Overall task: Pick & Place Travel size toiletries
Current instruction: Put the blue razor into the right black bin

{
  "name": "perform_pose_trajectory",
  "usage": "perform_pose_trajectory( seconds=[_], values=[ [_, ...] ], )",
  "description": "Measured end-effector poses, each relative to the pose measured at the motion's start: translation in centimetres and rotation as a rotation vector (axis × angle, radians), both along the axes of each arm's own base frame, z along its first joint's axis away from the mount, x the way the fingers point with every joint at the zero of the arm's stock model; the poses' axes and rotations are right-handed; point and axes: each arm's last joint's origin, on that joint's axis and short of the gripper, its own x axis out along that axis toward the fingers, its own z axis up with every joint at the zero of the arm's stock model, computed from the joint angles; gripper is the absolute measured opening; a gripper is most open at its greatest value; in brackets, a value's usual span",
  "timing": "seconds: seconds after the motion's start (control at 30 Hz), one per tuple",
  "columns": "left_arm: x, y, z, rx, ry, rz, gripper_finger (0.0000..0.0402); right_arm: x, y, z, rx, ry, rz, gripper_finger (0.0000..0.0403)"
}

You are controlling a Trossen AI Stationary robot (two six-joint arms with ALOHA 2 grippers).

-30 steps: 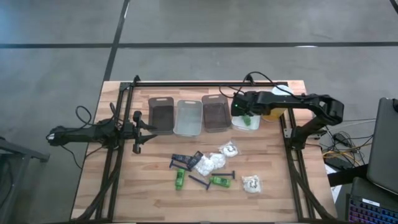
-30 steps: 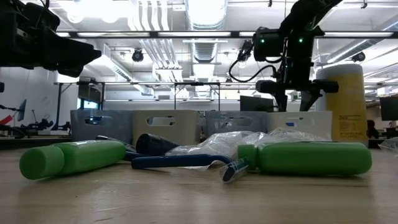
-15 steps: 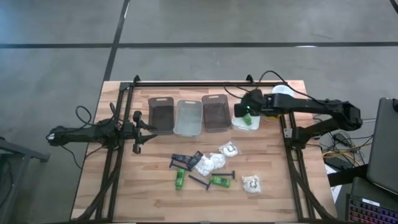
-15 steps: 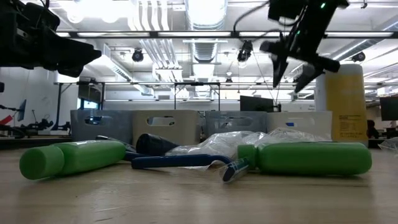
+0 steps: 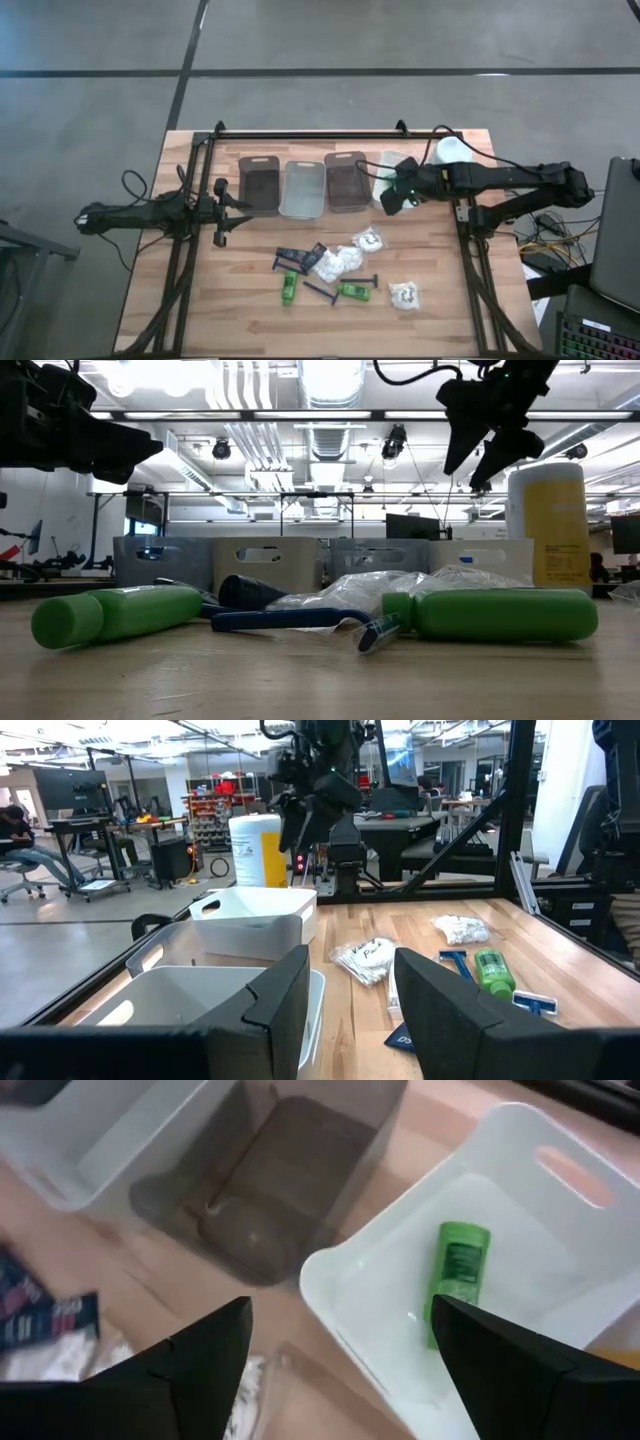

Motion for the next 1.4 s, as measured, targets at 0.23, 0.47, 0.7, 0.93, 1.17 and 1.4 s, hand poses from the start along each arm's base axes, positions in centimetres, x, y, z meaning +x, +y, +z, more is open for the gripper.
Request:
perform_pose_trajectory(
  seconds=[0.23,0.47,0.7,0.93,1.17,1.4],
  values=[
    [0.0,0.0,0.0,0.000,0.000,0.000,0.0155,0.1,1.1,-0.1,-0.055,0.077,0.265,0.0276],
    [0.0,0.0,0.0,0.000,0.000,0.000,0.0155,0.1,1.4,-0.4,-0.086,0.135,0.498,0.0261],
    [0.0,0.0,0.0,0.000,0.000,0.000,0.0155,1.0,1.4,-1.7,-0.025,0.189,0.619,0.0249],
    [0.0,0.0,0.0,0.000,0.001,0.000,0.0155,2.5,4.0,-4.8,0.002,0.343,0.811,0.0239],
    [0.0,0.0,0.0,0.000,0.000,0.000,0.0155,3.3,8.5,-4.5,0.102,0.364,0.893,0.0239],
    [0.0,0.0,0.0,0.000,0.000,0.000,0.0155,5.6,12.9,-4.5,0.103,0.334,1.039,0.0264]
  ],
)
